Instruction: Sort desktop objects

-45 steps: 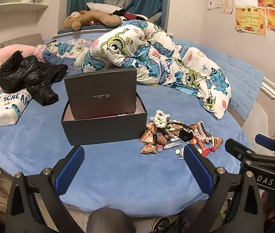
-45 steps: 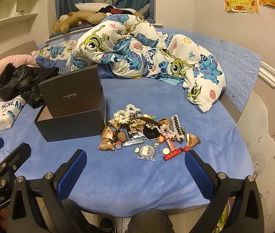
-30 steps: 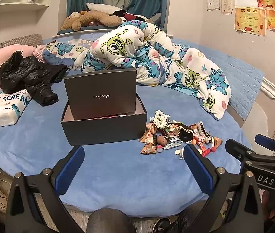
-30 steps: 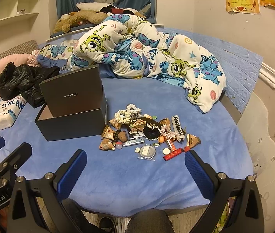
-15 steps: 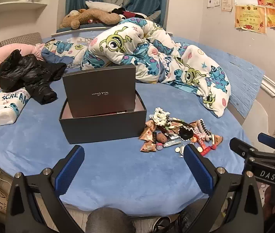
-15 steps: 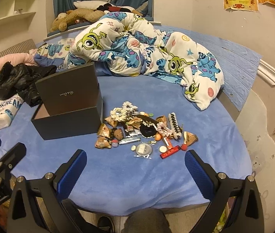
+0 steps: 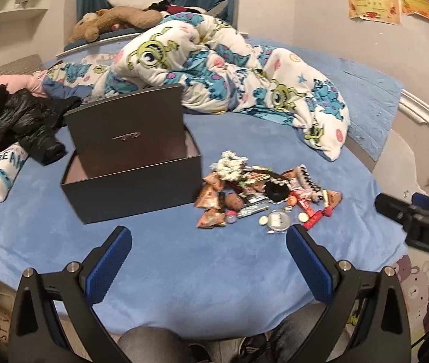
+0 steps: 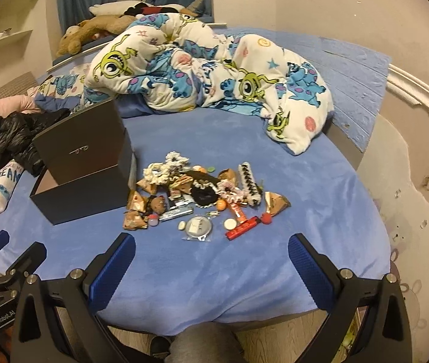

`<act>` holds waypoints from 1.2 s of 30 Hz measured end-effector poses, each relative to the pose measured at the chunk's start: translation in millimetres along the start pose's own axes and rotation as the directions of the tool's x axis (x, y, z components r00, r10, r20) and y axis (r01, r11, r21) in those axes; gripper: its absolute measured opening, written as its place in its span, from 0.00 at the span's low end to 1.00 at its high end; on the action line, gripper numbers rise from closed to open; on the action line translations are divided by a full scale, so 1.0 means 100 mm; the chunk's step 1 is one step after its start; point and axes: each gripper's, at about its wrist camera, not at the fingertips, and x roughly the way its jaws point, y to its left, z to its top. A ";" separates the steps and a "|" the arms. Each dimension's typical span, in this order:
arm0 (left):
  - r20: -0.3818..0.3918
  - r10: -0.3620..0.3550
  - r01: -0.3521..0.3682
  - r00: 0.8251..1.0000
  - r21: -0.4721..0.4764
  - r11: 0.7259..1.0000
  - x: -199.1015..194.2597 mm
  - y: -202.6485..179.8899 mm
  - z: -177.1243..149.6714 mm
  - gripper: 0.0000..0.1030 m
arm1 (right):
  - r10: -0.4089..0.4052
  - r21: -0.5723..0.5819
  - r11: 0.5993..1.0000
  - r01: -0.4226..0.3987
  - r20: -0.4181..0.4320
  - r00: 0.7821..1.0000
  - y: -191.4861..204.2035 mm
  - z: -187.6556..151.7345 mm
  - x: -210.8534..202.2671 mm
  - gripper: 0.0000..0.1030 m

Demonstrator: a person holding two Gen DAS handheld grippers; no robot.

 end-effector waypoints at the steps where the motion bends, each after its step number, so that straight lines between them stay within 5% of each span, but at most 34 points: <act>1: -0.003 -0.012 0.012 1.000 -0.001 1.000 0.04 -0.04 0.01 1.00 | -0.001 0.002 1.000 0.001 -0.003 1.000 -0.02 -0.01 0.02 1.00; 15: -0.036 -0.050 0.053 0.998 0.092 0.994 0.75 -0.58 0.10 1.00 | -0.107 0.042 0.993 0.110 -0.054 0.993 -0.22 0.00 0.60 1.00; 32: -0.109 0.012 0.003 0.994 0.143 0.990 2.04 -0.67 0.07 1.00 | -0.057 0.044 0.997 0.060 -0.076 0.996 -0.31 0.44 2.03 1.00; 36: -0.127 -0.002 0.017 0.992 0.114 0.993 2.16 -0.59 -0.01 1.00 | -0.075 0.048 0.996 0.080 -0.096 0.993 -0.33 0.45 2.39 0.88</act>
